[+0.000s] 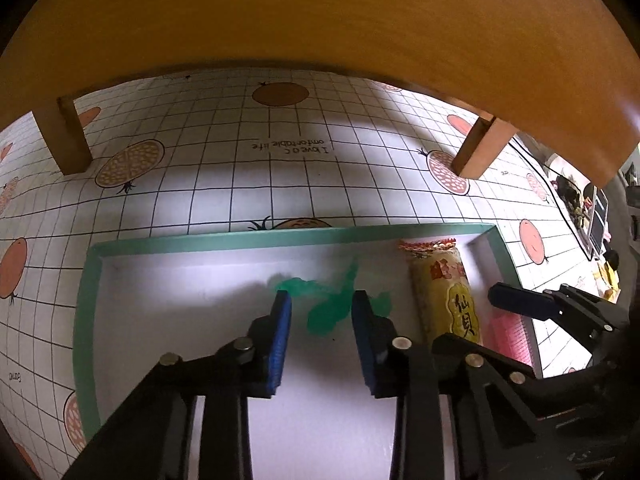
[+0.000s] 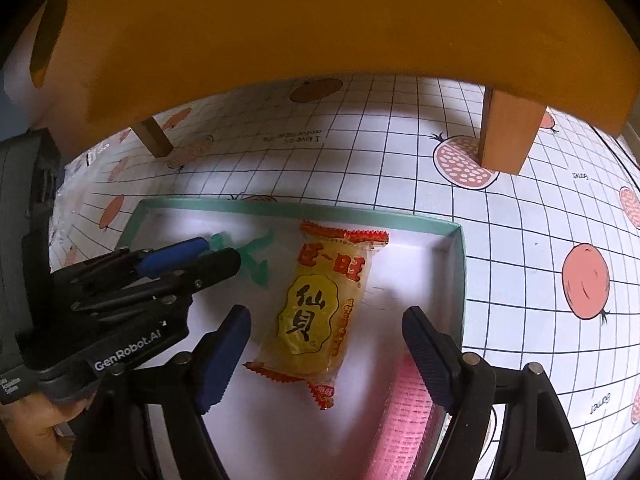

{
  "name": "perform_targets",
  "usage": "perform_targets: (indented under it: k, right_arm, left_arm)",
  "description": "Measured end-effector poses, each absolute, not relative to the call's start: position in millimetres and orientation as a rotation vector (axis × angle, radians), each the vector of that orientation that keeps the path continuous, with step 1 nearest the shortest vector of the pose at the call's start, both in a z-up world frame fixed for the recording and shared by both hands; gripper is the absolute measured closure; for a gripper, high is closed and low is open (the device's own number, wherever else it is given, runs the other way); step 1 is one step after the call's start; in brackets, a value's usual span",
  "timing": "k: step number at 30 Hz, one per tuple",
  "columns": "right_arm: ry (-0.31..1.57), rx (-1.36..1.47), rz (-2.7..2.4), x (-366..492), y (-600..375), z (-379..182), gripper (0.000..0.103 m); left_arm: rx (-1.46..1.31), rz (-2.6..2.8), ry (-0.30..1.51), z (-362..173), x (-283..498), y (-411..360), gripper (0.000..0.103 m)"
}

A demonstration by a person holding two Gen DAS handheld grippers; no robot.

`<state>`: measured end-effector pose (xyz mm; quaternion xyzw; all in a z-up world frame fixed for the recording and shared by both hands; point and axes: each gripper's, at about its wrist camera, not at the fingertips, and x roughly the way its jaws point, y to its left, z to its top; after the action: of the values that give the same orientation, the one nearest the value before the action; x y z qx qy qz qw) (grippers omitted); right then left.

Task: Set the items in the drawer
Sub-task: 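Grasp the green figure with the left tool while the right tool grasps the cracker bag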

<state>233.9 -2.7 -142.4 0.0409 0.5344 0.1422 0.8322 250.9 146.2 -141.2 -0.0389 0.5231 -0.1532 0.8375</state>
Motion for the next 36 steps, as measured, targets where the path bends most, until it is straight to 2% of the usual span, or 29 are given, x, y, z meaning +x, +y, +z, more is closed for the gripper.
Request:
perform_targets:
  k: [2,15,22,26,36]
  right_arm:
    - [1.137,0.083,0.297,235.6,-2.8,-144.5,0.023]
    - [1.160,-0.029,0.278,238.8,11.9,-153.6,0.025]
    - [1.169,-0.079,0.282,235.9,16.8,-152.5,0.056]
    - [1.191,-0.048,0.307,234.2,16.6,-152.3,0.063]
    - [1.234,0.044,0.371,224.0,17.7,-147.5,0.064]
  left_arm:
    - [-0.075,-0.331,1.107,-140.8,250.3,145.1,0.080]
    - [-0.111,-0.281,1.142,-140.0,236.9,161.2,0.080]
    - [-0.120,-0.254,1.159,-138.8,228.2,169.0,0.080]
    - [-0.107,-0.244,1.184,-142.1,222.9,169.5,0.081]
    - [-0.142,-0.211,1.186,-136.6,212.7,181.4,0.081]
